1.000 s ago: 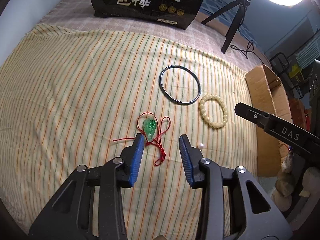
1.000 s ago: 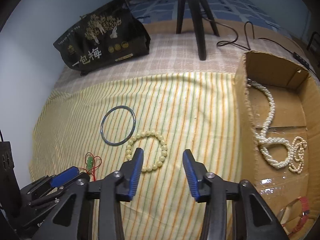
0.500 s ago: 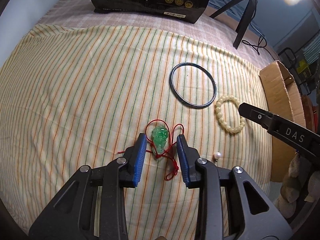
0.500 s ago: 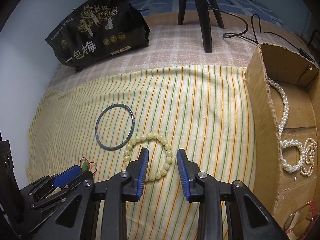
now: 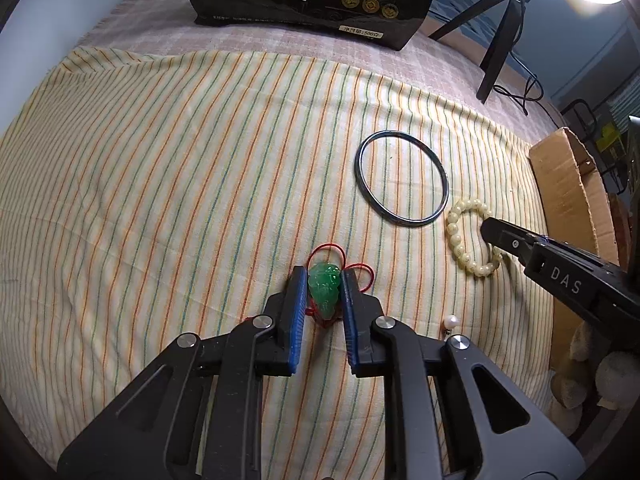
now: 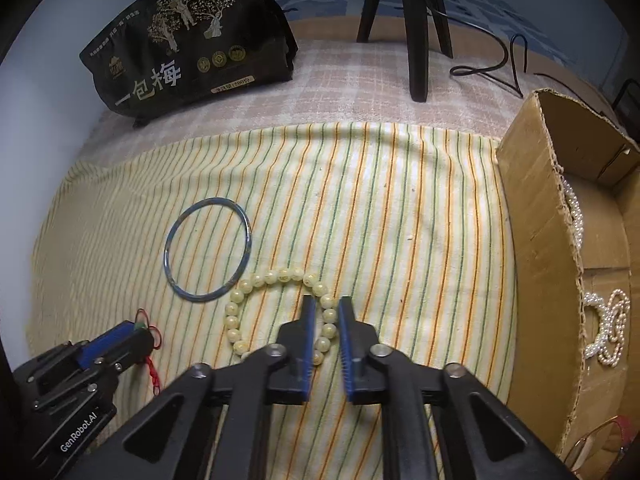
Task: Organize jewelry
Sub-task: 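Grasp the green jade pendant with left tool while right tool grasps the cream bead bracelet, then carry the jade pendant and bead bracelet over the cardboard box with both tools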
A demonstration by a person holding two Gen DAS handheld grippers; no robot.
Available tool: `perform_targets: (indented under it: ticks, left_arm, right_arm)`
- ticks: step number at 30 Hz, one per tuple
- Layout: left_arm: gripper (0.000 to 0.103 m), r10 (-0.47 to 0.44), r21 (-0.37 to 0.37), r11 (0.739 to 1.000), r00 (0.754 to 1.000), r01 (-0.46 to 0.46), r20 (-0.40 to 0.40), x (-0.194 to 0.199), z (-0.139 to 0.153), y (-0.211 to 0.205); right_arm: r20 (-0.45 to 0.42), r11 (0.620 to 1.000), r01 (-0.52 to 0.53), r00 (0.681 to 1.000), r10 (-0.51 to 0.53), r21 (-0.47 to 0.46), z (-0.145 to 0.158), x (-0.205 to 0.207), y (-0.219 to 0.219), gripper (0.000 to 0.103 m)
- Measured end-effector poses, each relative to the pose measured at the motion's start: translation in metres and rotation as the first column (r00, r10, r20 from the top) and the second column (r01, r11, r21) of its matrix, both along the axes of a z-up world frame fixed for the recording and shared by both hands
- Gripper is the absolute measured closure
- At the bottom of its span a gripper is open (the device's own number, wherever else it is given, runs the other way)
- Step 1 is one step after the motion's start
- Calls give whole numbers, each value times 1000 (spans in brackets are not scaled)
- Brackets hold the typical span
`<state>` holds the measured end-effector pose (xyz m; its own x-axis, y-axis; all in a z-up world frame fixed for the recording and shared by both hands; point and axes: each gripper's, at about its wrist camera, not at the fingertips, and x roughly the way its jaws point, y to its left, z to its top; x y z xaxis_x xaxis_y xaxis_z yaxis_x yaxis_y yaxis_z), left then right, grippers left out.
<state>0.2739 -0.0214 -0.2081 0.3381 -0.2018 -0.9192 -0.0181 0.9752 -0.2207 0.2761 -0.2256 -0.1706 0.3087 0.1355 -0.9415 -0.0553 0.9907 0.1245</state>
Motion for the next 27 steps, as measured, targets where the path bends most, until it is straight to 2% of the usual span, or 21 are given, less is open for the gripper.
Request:
perform_targets:
  ticks: [3,8,16,27]
  left_arm:
    - [87,5,-4,1000,1000,-5,3,-1,1,1]
    - [88,20,-26,999,1000,-20,5,-4,7,6]
    - [88,32,-67,997,999,-29,43,-14,27,14]
    - [88,-11,-121,992,991,27,132,-37,78,8]
  right_arm:
    - [8,1000,-8,1000,8,-5,0,-2,2,98]
    - [20,999,4,1000,-5,47,8,-6,-4,98]
    - [89,995,-2,996,-7,100,40,-17,-5,98]
    - [185,992,-38,983,15,123,89,-40,-4,98]
